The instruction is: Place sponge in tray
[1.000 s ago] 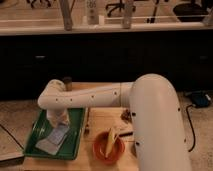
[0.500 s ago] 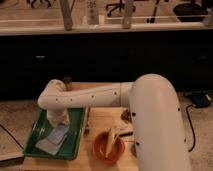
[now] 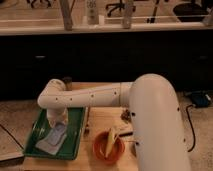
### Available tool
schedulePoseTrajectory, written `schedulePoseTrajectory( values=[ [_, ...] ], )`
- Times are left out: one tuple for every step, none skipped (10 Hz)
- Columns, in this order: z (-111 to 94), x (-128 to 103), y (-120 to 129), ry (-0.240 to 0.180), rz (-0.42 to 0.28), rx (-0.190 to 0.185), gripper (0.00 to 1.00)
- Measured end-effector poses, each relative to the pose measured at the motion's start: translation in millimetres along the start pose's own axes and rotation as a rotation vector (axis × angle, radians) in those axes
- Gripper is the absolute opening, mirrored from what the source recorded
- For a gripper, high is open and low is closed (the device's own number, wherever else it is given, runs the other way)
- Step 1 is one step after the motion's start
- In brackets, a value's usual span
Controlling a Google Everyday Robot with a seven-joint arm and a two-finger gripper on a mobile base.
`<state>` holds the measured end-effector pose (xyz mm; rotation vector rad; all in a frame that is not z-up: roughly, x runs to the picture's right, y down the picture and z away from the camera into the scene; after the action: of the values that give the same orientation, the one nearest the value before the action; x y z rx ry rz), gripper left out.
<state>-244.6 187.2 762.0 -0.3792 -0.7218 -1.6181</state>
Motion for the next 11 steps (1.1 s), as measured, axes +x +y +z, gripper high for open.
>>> schedulePoseTrajectory(
  values=[
    [-0.3,0.4,0.1,-0.001,0.000,-0.001,0.80],
    [-0.4,1.0,0.3,-0.002,0.002,-0.002,0.80],
    [-1.0,1.5,0.9,-0.002,0.008,-0.005,0.80],
    [-1.6,1.8,1.4,-0.002,0.012,-0.006,0.80],
    [-2.9,2.7,2.8,-0.001,0.017,-0.008,0.80],
    [-4.4,4.3,3.9,0.000,0.019,-0.010,0.80],
    [-5.9,6.0,3.8,0.002,0.016,-0.009,0.80],
    [-7.6,7.7,4.4,0.003,0.014,-0.008,0.80],
    [-9.1,9.4,5.1,0.004,0.012,-0.008,0.80],
    [-9.3,9.8,6.2,0.005,0.012,-0.008,0.80],
    [-9.5,10.0,6.3,0.006,0.012,-0.008,0.80]
  ],
)
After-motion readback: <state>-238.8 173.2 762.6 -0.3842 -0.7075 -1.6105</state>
